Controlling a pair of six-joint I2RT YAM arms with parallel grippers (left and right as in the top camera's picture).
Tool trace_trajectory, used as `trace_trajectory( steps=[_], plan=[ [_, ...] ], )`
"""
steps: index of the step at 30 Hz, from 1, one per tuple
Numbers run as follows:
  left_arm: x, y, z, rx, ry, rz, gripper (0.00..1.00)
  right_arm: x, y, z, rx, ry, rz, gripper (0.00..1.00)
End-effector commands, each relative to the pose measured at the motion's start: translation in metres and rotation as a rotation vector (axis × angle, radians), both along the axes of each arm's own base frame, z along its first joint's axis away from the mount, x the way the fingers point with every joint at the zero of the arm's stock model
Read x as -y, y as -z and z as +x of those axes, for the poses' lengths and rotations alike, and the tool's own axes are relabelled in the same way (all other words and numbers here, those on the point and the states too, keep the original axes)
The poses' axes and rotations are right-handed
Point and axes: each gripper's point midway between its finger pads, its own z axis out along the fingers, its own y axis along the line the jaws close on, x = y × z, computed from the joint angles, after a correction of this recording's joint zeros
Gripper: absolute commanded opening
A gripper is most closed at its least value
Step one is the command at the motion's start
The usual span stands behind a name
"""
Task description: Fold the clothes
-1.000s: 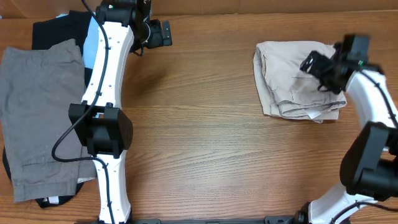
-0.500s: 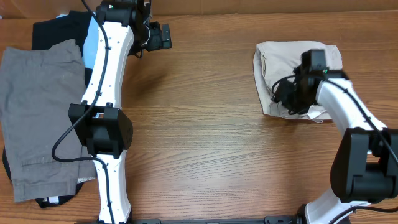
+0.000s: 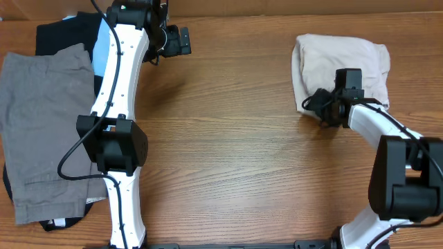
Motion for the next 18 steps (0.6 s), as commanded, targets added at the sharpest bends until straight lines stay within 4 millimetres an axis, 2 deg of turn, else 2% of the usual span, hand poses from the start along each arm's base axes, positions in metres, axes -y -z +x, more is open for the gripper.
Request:
trace_trajectory(
  steps=[1, 6, 9, 13, 18],
  plan=[
    [0.001, -0.008, 0.003, 0.030, 0.019, 0.013, 1.00, 0.034, 0.055, -0.011, -0.085, 0.094, -0.069, 0.59],
    [0.001, -0.008, 0.004, 0.031, 0.019, 0.013, 1.00, 0.067, 0.077, -0.003, -0.056, 0.126, -0.095, 0.58],
    [0.001, -0.008, 0.004, 0.034, 0.019, 0.013, 1.00, 0.090, 0.084, -0.003, -0.041, 0.106, -0.133, 0.59],
    [0.001, -0.009, 0.006, 0.039, 0.019, 0.012, 1.00, 0.118, 0.078, 0.004, 0.017, 0.020, -0.209, 0.60],
    [0.002, -0.011, 0.009, 0.057, 0.019, 0.010, 1.00, 0.135, 0.062, 0.022, 0.083, -0.058, -0.262, 0.72]
  ],
)
